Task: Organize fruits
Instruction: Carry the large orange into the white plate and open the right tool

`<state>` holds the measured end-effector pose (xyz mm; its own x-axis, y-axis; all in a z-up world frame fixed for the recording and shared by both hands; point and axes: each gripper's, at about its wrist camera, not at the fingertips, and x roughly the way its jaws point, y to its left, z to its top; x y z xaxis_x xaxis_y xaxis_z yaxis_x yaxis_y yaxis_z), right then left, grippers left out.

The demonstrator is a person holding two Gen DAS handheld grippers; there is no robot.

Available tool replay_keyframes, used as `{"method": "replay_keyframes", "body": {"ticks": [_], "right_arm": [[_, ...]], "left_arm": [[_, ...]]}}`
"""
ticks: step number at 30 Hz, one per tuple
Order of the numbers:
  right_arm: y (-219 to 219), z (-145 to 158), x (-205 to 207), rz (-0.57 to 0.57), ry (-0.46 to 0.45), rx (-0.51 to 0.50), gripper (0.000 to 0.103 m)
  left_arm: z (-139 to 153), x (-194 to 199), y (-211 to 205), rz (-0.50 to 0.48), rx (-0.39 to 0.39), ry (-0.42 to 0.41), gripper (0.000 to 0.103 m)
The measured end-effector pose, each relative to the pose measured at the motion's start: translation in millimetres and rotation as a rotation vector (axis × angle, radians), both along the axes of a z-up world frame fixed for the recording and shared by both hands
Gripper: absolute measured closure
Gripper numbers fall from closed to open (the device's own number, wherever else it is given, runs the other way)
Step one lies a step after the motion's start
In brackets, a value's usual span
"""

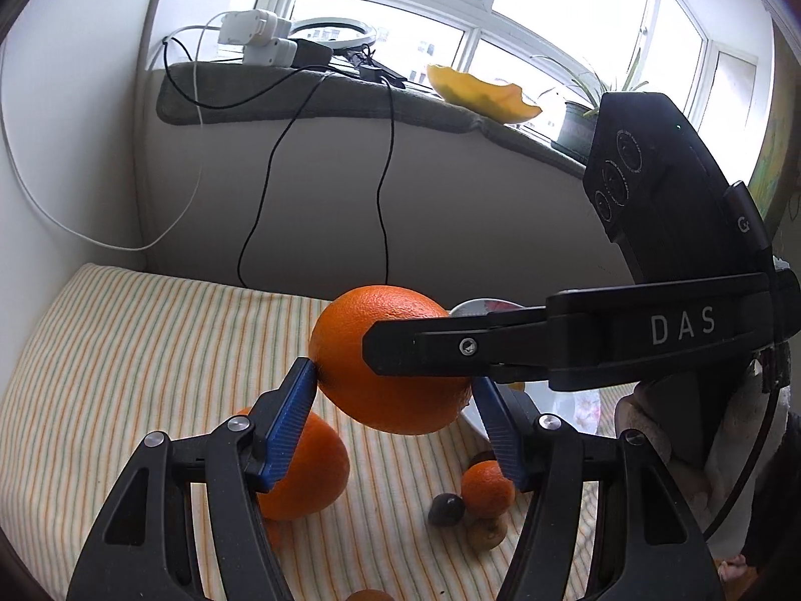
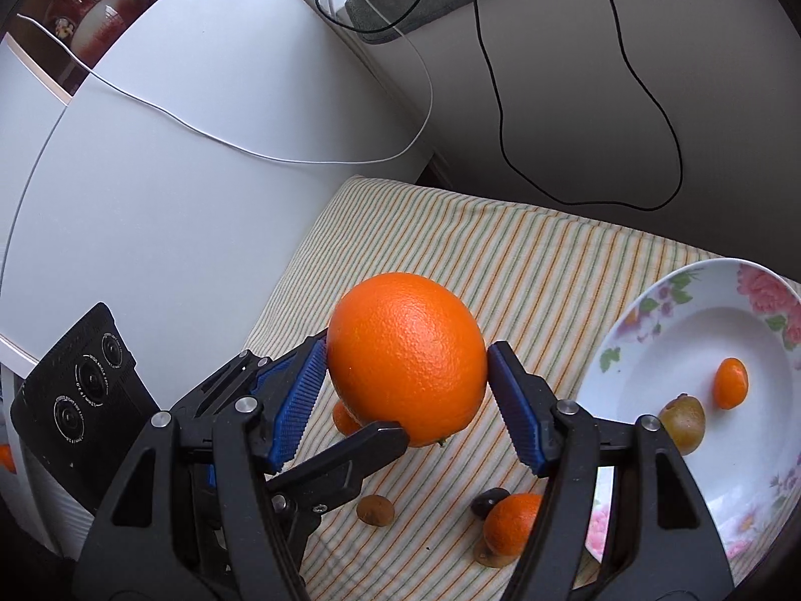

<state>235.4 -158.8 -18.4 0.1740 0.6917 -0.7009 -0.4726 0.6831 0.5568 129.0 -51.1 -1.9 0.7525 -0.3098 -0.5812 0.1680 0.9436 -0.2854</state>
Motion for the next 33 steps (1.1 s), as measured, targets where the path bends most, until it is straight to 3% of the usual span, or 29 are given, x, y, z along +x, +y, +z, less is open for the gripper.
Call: {"method": "replay_keyframes", "body": {"ticks": [13,21,33], "right_arm": [[-96,3,-8,-0.132,-0.011,-0.038,0.034],[-152,-7,-18,-0.208,0.015,-0.069,0.034],[-185,-24,-13,-0.259,0.039,-0.088,0.034]], "left_arm": [[-3,15,-85,-0.148,-0.020,0.011,0.039],[-17,25,-134,-0.229,-0.034,0.058,0.039],[-28,41,-158,-0.257,-0.026,0.100,0.039]]}}
